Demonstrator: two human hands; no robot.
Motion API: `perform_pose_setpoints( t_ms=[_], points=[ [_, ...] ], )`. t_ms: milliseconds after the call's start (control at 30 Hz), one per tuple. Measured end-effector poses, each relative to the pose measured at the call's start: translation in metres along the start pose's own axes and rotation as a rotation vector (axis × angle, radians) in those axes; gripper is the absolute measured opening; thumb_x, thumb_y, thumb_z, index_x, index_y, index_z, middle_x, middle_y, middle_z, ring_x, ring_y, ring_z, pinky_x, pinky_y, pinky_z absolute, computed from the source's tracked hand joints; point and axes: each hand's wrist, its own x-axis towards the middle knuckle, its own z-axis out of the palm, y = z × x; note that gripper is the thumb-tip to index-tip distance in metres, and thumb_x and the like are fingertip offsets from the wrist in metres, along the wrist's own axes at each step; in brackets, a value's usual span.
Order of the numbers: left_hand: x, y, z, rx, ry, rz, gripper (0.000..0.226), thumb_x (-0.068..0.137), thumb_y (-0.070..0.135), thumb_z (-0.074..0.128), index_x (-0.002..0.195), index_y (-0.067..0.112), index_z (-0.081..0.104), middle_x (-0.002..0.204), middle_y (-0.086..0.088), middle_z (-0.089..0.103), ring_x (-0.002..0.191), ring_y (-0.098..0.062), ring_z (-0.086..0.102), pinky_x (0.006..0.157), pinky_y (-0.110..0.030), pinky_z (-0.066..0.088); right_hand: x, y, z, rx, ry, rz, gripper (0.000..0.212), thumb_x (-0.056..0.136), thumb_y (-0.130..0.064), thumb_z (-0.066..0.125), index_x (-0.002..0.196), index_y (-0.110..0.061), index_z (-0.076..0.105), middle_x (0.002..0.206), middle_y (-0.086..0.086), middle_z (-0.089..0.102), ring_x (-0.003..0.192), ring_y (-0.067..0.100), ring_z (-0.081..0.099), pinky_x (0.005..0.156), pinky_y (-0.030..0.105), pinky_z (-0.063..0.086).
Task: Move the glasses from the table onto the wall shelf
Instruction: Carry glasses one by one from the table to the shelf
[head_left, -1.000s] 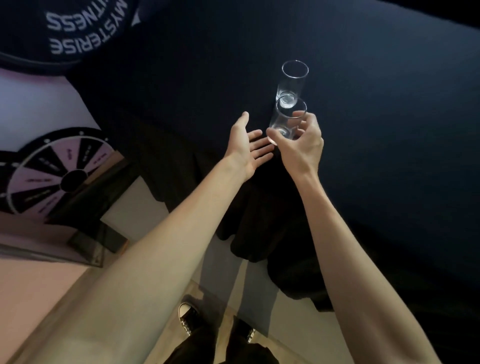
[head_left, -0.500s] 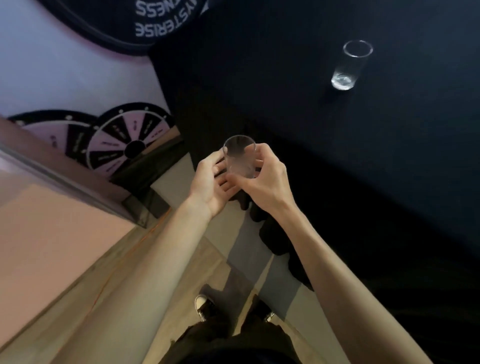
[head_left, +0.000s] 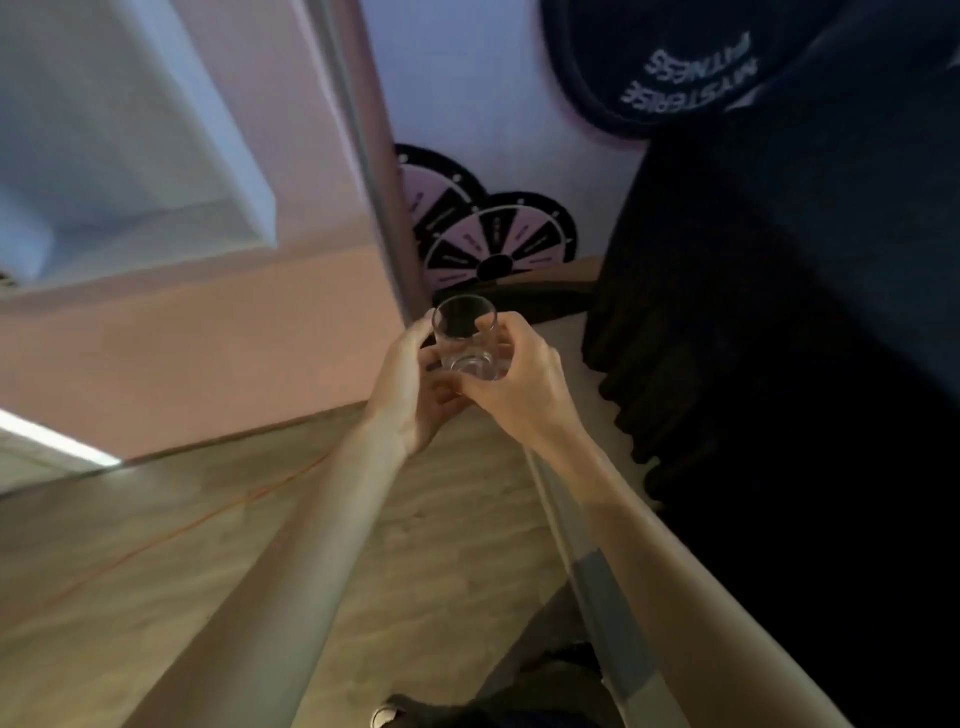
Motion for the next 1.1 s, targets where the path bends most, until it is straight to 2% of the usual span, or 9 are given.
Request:
perform_pose_setpoints(
  t_ms=[133, 267, 400, 500, 667, 733, 867, 1000, 1100],
  points=[
    [-0.049, 0.025, -0.111, -0.120, 0.159, 0.018, 0.046, 0.095, 0.047, 0.057, 0.107, 0.005, 0.071, 0.084, -0.010, 0.073, 0.052, -0.017, 0.067, 0.052, -0.028, 0.058, -0.021, -0.058, 0.100, 0.016, -0.157, -0.040, 0.054, 0.074, -0.039, 0.092, 0.118, -0.024, 0.062, 0.102, -0.012, 0.074, 0.096, 0.000, 0.070, 0.084, 0.027, 0.060],
    [-0.102, 0.047, -0.211, -0.191, 0.324, 0.094, 0.038, 0.095, 0.048, 0.058, 0.098, 0.012, 0.068, 0.085, -0.007, 0.073, 0.068, -0.023, 0.070, 0.060, -0.030, 0.058, -0.047, -0.113, 0.193, 0.046, -0.310, -0.119, 0.056, 0.074, -0.036, 0.093, 0.119, -0.025, 0.063, 0.098, -0.020, 0.070, 0.098, -0.005, 0.067, 0.084, 0.019, 0.057],
    [-0.156, 0.070, -0.294, -0.276, 0.436, 0.169, 0.040, 0.095, 0.050, 0.059, 0.097, 0.012, 0.070, 0.077, -0.003, 0.075, 0.055, -0.018, 0.070, 0.051, -0.024, 0.056, -0.064, -0.164, 0.274, 0.073, -0.460, -0.208, 0.051, 0.074, -0.026, 0.093, 0.116, -0.026, 0.063, 0.099, -0.020, 0.071, 0.099, -0.004, 0.069, 0.089, 0.030, 0.062],
    [-0.191, 0.082, -0.347, -0.342, 0.519, 0.227, 0.041, 0.094, 0.050, 0.060, 0.094, 0.012, 0.072, 0.081, -0.004, 0.076, 0.062, -0.019, 0.070, 0.062, -0.030, 0.058, -0.069, -0.195, 0.332, 0.111, -0.573, -0.246, 0.052, 0.071, -0.024, 0.094, 0.113, -0.028, 0.063, 0.099, -0.012, 0.075, 0.098, 0.004, 0.073, 0.089, 0.035, 0.063],
    [-0.234, 0.106, -0.418, -0.426, 0.657, 0.309, 0.049, 0.091, 0.054, 0.062, 0.106, 0.008, 0.074, 0.098, -0.011, 0.075, 0.073, -0.026, 0.072, 0.084, -0.046, 0.061, -0.071, -0.244, 0.413, 0.142, -0.741, -0.330, 0.056, 0.070, -0.035, 0.093, 0.113, -0.043, 0.057, 0.100, -0.037, 0.070, 0.094, -0.015, 0.067, 0.071, 0.004, 0.052],
    [-0.242, 0.121, -0.445, -0.465, 0.673, 0.346, 0.053, 0.092, 0.056, 0.060, 0.111, 0.008, 0.073, 0.103, -0.012, 0.075, 0.071, -0.025, 0.071, 0.087, -0.046, 0.059, -0.066, -0.262, 0.444, 0.150, -0.805, -0.347, 0.056, 0.073, -0.039, 0.091, 0.114, -0.050, 0.054, 0.103, -0.041, 0.067, 0.096, -0.022, 0.063, 0.066, 0.000, 0.049],
    [-0.237, 0.164, -0.498, -0.491, 0.726, 0.421, 0.058, 0.095, 0.055, 0.056, 0.118, 0.005, 0.074, 0.120, -0.018, 0.075, 0.075, -0.026, 0.070, 0.082, -0.043, 0.057, -0.039, -0.299, 0.508, 0.198, -0.863, -0.373, 0.053, 0.074, -0.044, 0.088, 0.115, -0.053, 0.056, 0.105, -0.039, 0.068, 0.097, -0.019, 0.066, 0.066, 0.006, 0.053],
    [-0.219, 0.219, -0.543, -0.509, 0.766, 0.464, 0.065, 0.095, 0.058, 0.053, 0.122, 0.002, 0.073, 0.123, -0.021, 0.074, 0.084, -0.031, 0.069, 0.091, -0.050, 0.056, 0.004, -0.341, 0.564, 0.221, -0.891, -0.401, 0.057, 0.077, -0.043, 0.087, 0.125, -0.042, 0.059, 0.115, -0.025, 0.072, 0.104, -0.002, 0.070, 0.094, 0.028, 0.061],
    [-0.201, 0.262, -0.575, -0.511, 0.776, 0.494, 0.068, 0.095, 0.061, 0.051, 0.120, 0.002, 0.073, 0.115, -0.022, 0.075, 0.082, -0.031, 0.071, 0.096, -0.054, 0.055, 0.042, -0.373, 0.598, 0.241, -0.922, -0.440, 0.058, 0.080, -0.036, 0.088, 0.130, -0.034, 0.060, 0.122, -0.017, 0.071, 0.112, 0.006, 0.069, 0.099, 0.037, 0.060]
  ],
)
